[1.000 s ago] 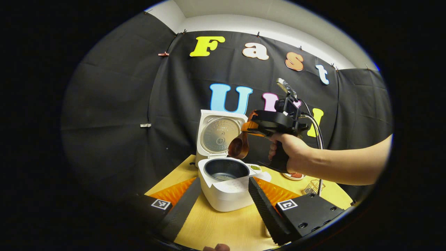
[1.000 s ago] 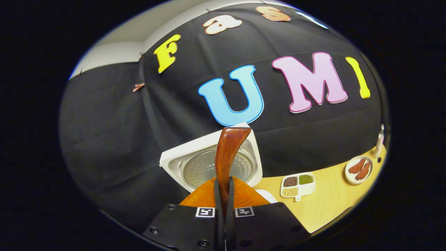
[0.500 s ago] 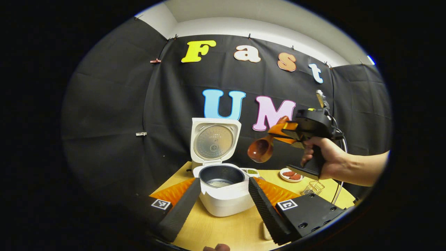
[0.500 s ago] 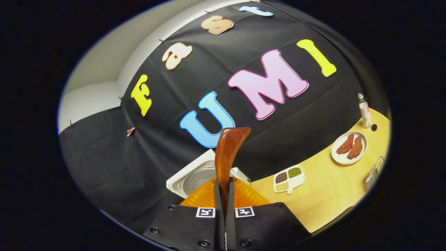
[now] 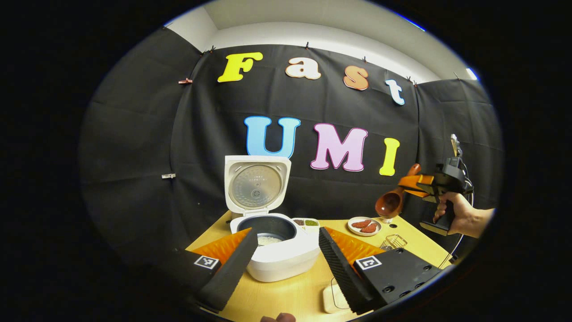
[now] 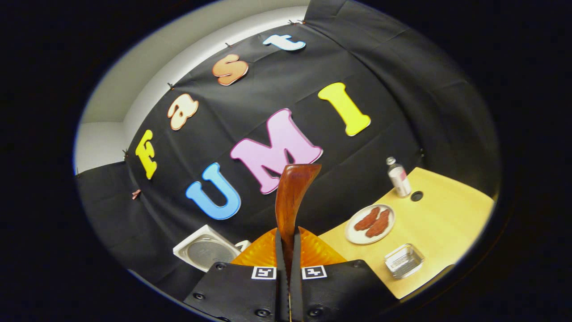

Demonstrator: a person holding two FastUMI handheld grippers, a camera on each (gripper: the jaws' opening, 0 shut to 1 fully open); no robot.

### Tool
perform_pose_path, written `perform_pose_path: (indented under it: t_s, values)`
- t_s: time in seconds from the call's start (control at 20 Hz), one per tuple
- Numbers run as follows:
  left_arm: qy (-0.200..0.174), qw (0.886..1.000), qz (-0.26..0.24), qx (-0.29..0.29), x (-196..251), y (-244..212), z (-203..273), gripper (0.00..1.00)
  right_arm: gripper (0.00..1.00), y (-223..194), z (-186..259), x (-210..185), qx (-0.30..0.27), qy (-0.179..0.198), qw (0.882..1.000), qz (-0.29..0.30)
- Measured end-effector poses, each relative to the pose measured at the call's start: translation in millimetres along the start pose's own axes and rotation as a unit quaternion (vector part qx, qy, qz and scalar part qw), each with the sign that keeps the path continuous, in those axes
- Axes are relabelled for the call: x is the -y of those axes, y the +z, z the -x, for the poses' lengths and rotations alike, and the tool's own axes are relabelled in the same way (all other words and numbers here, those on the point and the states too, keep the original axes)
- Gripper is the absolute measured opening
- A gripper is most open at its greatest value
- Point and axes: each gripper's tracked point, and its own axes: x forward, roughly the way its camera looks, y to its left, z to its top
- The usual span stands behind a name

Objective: Close the left gripper, press the button to open the rice cooker; take a wooden spoon from the chopstick holder with the right hand, scoop a spoonful of rice and pour it into the rice cooker, then put the wooden spoon back into the chopstick holder.

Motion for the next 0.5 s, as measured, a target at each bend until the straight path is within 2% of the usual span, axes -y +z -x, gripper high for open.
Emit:
perform_pose_path:
  t_s: [0.05, 0.1, 0.35, 0.5]
  values:
    - [0.000, 1.000, -0.002, 0.000, 4.0, 1.9, -2.2, 0.95, 0.11, 4.2, 2.6, 21.3, 0.002, -0.014, 1.000, 0.005]
    - [0.001, 1.000, -0.005, -0.002, 7.7, 1.8, -3.6, 0.95, 0.06, 6.6, 3.0, 44.2, 0.000, -0.028, 1.000, 0.012]
    - [0.007, 1.000, -0.012, -0.014, 27.4, 0.0, -7.5, 0.95, 0.06, -11.4, -2.0, 137.2, -0.025, -0.077, 0.995, 0.052]
    - [0.008, 1.000, -0.023, -0.020, 41.3, -0.4, -9.4, 0.95, 0.06, -31.0, -15.0, 166.2, -0.045, -0.089, 0.993, 0.066]
